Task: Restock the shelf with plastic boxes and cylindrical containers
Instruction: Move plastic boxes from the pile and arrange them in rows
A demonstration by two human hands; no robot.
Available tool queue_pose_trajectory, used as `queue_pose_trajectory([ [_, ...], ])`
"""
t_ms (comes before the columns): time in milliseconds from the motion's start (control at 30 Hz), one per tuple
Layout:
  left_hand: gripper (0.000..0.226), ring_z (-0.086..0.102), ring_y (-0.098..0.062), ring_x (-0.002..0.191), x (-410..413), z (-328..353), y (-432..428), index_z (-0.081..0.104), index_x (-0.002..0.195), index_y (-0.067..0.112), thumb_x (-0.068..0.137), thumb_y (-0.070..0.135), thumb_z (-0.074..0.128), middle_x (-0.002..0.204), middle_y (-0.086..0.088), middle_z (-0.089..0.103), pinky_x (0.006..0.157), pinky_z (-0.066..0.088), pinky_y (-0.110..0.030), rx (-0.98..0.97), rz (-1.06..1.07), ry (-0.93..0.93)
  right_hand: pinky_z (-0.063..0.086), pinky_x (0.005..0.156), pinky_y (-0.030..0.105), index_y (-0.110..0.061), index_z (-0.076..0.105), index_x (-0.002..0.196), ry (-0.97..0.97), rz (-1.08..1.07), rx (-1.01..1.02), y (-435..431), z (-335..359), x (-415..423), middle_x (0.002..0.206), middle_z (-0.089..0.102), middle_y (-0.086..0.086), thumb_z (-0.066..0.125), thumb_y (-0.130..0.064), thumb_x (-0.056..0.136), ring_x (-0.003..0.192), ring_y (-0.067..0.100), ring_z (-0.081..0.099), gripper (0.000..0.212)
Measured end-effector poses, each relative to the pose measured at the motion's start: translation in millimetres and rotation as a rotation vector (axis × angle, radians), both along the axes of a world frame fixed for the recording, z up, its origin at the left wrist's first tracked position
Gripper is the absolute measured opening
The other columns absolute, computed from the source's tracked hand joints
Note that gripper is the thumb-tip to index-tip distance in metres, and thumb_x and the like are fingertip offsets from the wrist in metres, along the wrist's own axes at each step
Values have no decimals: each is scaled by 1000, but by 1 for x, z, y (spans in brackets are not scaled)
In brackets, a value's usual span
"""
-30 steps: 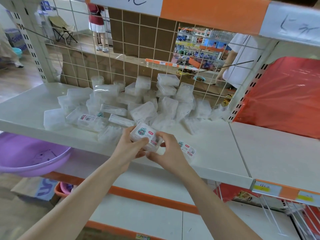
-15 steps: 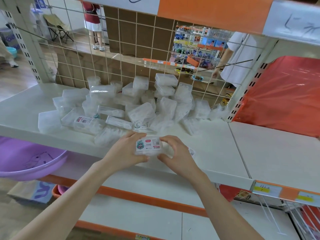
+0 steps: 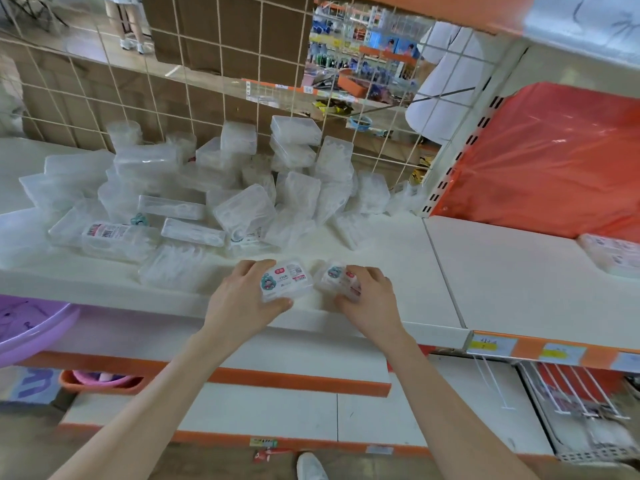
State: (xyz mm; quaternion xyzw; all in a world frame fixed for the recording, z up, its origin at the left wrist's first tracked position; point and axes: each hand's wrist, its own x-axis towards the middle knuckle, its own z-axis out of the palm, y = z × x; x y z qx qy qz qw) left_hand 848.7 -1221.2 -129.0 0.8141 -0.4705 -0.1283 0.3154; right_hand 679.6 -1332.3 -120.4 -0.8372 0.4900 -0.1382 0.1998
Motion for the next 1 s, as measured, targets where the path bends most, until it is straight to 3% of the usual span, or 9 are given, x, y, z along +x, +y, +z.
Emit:
queue_pose_trajectory([
  [167,68,48,-21,115,-13,8,-8,42,135,27,74,40,70,131,3,44,87,40,-32,-13,-10,24,41,90,39,-16,54,124,-162,-60,8,-2,10,-21,118,54,9,65,-18,77,109,29,45,48],
  [367,67,47,-21,116,-67,20,-25,43,134,26,75,40,69,131,3,43,85,40,-33,-39,-71,-35,40,90,37,-13,56,121,-223,-71,-3,-6,19,-90,118,54,8,68,-18,76,109,28,46,47],
  [700,66,43,-20,120,-272,25,-84,42,135,21,77,39,69,131,-1,43,93,36,-29,-41,-305,-45,37,88,29,-6,59,119,-289,-250,-67,-22,27,-309,117,56,13,71,-13,75,109,29,51,46],
  [867,68,42,-20,122,-358,25,-108,43,135,19,76,38,70,132,-2,43,98,36,-31,-64,-395,-29,37,88,32,-6,59,119,-295,-337,-73,-31,25,-401,115,57,15,73,-14,75,107,30,51,47],
  [1000,67,41,-21,123,-407,26,-130,43,135,19,76,38,70,132,-4,43,97,33,-29,-46,-466,-38,32,79,22,-6,59,118,-303,-379,-79,-41,19,-452,117,57,12,71,-16,77,110,25,49,44],
])
